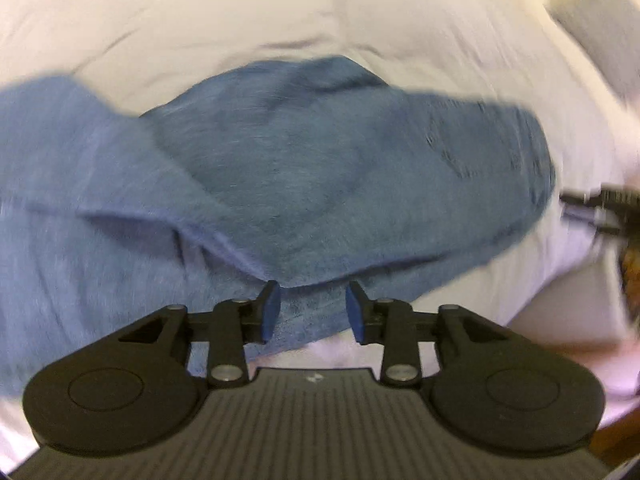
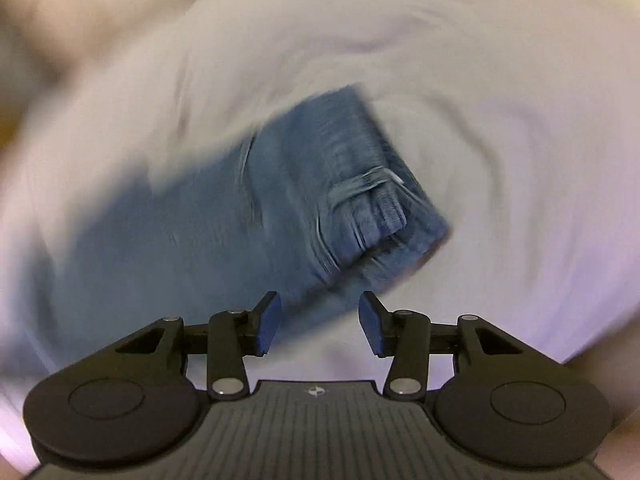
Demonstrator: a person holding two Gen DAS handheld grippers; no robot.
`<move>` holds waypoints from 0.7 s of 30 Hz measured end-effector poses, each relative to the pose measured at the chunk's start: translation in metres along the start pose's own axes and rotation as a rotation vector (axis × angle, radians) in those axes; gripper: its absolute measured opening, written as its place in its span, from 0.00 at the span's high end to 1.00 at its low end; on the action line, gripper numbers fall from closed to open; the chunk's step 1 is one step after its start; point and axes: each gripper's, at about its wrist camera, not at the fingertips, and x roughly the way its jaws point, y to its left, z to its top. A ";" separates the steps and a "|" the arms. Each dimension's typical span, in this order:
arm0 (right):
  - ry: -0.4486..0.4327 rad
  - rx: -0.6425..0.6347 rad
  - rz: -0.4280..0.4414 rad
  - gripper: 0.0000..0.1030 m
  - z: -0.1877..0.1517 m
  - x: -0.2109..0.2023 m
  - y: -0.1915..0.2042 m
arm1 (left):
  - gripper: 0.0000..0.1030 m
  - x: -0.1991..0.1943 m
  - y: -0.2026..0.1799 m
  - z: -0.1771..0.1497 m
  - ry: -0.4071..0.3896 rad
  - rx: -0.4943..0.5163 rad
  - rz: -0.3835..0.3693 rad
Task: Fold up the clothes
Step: 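Grasp the waistband with the right gripper while the left gripper grasps the hip edge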
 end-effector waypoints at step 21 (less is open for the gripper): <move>-0.206 0.485 0.161 0.90 0.022 0.017 -0.049 | 0.99 -0.010 0.059 0.006 -0.306 -0.519 0.018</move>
